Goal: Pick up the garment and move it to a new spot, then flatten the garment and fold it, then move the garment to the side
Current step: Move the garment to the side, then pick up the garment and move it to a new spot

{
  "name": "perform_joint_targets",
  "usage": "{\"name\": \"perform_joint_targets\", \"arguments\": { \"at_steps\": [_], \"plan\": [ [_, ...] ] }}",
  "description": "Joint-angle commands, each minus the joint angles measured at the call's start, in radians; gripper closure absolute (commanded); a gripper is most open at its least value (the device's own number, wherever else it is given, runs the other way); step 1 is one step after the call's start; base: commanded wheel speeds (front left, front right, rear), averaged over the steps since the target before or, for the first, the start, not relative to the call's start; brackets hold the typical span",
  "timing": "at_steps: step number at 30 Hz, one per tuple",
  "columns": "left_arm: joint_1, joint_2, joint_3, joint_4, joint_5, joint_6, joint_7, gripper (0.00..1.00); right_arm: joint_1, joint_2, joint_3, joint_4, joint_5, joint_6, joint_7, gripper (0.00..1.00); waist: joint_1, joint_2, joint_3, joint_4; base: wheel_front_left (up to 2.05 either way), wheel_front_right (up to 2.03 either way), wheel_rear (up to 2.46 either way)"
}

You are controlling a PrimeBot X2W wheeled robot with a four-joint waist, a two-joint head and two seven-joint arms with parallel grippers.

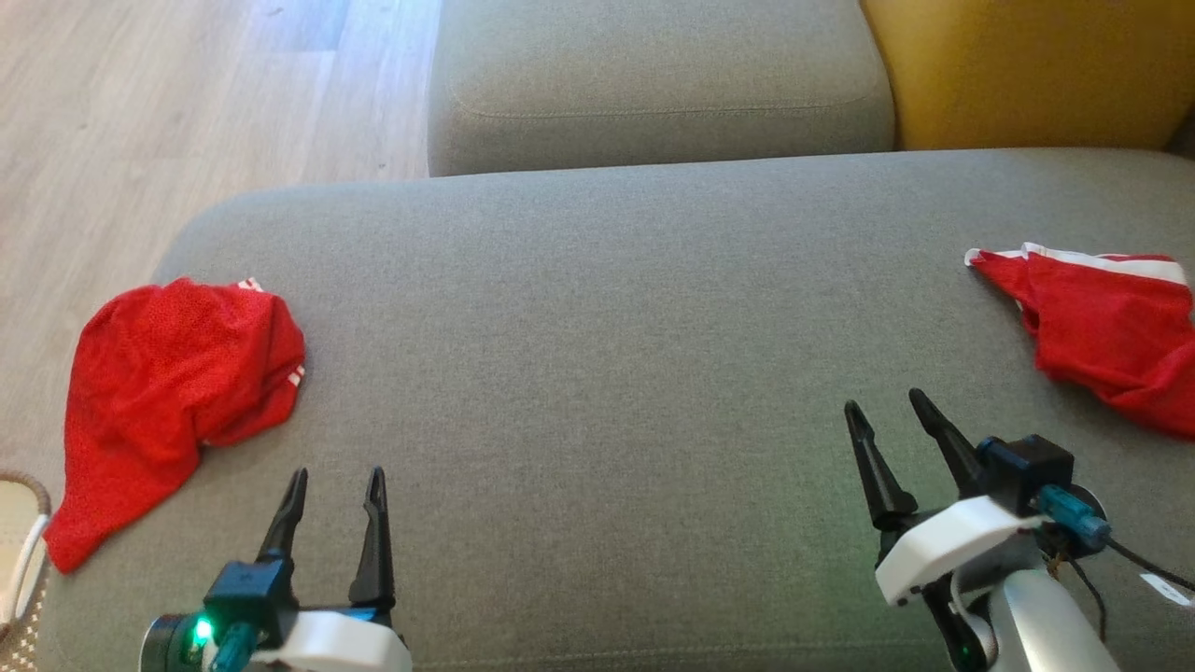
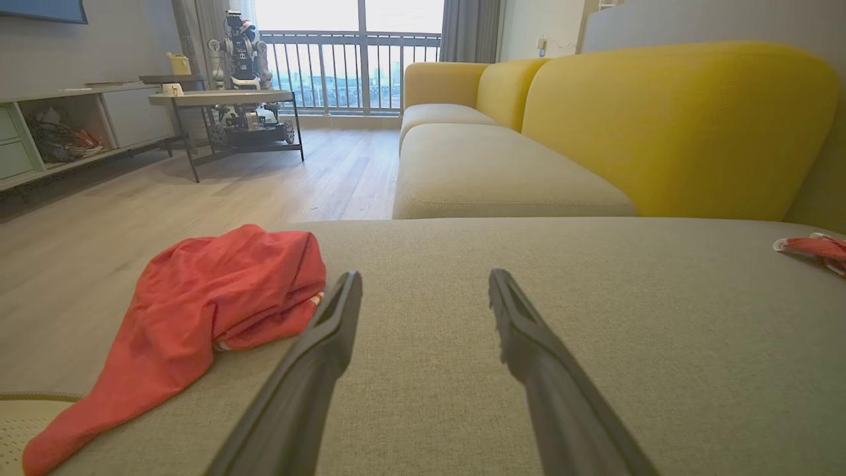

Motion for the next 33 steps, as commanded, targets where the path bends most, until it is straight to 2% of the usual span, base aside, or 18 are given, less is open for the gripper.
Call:
{"name": "perform_joint_targets", "arguments": {
  "at_steps": [1,5,16,23,33],
  "plan": [
    [-0.034,-0.005,0.037,-0.038,0.012,-0.007,-0.005,0.00,-0.022,0.004,0.026,-0.036,0.007,0.000,-0.009,0.00,0.0001,0.0000,-0.002,0.002,0.00,0.00,0.00],
    [-0.036,-0.006,0.030,-0.033,0.046,-0.015,-0.005,0.00,-0.022,0.004,0.025,-0.031,0.021,0.000,-0.009,0.00,0.0001,0.0000,-0.003,0.003,0.00,0.00,0.00],
    [-0.036,-0.009,0.037,-0.029,0.051,-0.023,-0.005,0.00,-0.023,0.004,0.023,-0.023,0.033,0.000,-0.009,0.00,0.0001,0.0000,-0.003,0.033,0.00,0.00,0.00],
    [-0.038,-0.009,0.055,-0.045,0.061,-0.025,-0.005,0.00,-0.010,0.004,0.038,-0.032,0.053,0.000,-0.009,0.00,0.0001,0.0000,-0.016,0.122,0.00,0.00,0.00],
    [-0.012,0.010,0.094,-0.066,0.071,-0.031,-0.005,0.00,0.012,0.004,0.105,-0.038,0.106,0.000,-0.009,0.00,0.0001,0.0000,-0.043,0.300,0.00,0.00,0.00]
  ]
}}
